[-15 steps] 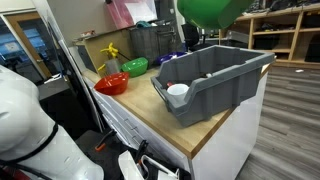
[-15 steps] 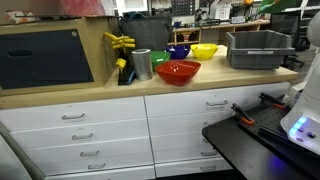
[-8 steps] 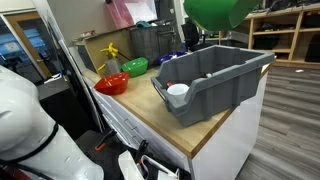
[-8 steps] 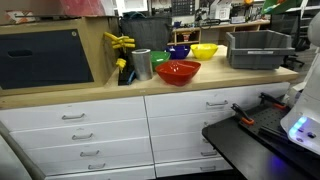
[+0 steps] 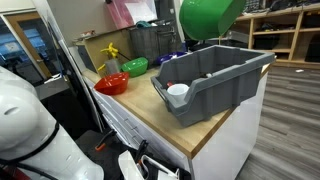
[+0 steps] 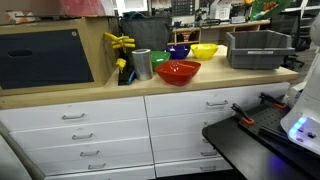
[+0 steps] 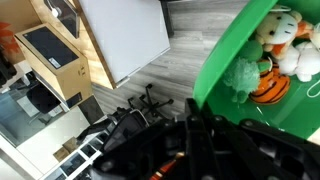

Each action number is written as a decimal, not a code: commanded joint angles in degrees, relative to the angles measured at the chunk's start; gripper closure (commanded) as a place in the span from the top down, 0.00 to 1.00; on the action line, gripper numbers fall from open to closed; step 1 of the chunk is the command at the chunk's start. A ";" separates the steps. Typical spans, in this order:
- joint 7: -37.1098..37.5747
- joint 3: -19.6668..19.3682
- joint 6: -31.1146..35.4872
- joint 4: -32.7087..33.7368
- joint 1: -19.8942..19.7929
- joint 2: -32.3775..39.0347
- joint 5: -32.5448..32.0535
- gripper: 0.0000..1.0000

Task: Move the trailer to the right, then pour out the dolls from the right green bowl into the grey trailer

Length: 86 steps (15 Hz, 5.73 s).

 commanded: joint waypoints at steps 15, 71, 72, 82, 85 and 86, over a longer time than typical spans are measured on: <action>-3.97 0.44 5.78 -1.71 3.67 2.82 -14.53 0.01; -25.33 6.94 -6.77 -2.33 11.53 6.31 -30.28 0.01; -25.08 7.04 -9.33 -1.98 11.67 6.50 -27.50 0.01; -18.39 6.80 -29.57 6.23 12.03 10.23 0.40 0.01; -14.43 7.39 -34.11 9.34 12.56 12.13 10.87 0.01; -12.72 7.58 -35.19 10.18 12.74 12.71 14.60 0.01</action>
